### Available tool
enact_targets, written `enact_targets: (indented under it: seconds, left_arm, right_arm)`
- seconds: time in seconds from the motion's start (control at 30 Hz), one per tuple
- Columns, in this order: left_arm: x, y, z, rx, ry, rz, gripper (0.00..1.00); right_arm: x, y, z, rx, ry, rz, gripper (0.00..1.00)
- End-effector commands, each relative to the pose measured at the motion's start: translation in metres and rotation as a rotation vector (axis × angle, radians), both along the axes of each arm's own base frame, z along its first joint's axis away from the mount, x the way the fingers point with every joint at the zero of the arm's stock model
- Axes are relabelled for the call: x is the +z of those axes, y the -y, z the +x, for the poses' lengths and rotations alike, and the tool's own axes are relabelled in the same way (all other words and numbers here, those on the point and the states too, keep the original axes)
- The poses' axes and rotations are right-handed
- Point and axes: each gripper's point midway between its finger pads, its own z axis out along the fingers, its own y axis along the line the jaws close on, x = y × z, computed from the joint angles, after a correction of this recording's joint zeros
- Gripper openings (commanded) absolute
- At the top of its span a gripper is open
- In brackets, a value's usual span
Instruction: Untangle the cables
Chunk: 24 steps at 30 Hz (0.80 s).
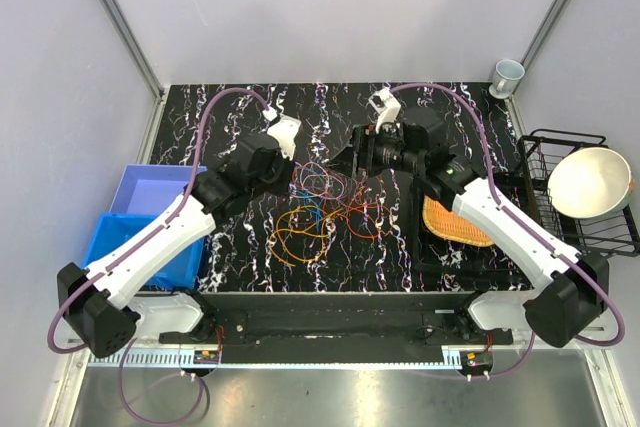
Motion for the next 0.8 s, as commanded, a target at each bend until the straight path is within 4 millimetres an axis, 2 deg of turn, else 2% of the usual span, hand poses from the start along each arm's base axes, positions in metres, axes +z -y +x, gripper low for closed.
enact_targets:
  seconds: [0.0,0.43,0.67,0.77]
  left_arm:
    - [0.038,0.005,-0.003,-0.050,0.075,-0.061,0.00]
    - [0.047,0.009,-0.013,-0.108,0.086,-0.092,0.00]
    - [0.049,0.012,-0.015,-0.122,0.084,-0.104,0.00]
    - [0.050,0.012,-0.016,-0.126,0.084,-0.107,0.00]
  right_arm:
    - [0.009,-0.012,0.001,0.083,0.075,0.041,0.76]
    - [-0.031,-0.029,0.012,0.150,0.016,0.002,0.68]
    - [-0.043,-0.042,0.006,0.214,-0.052,0.047,0.66]
    - [-0.042,-0.048,0.007,0.235,-0.046,0.069,0.65]
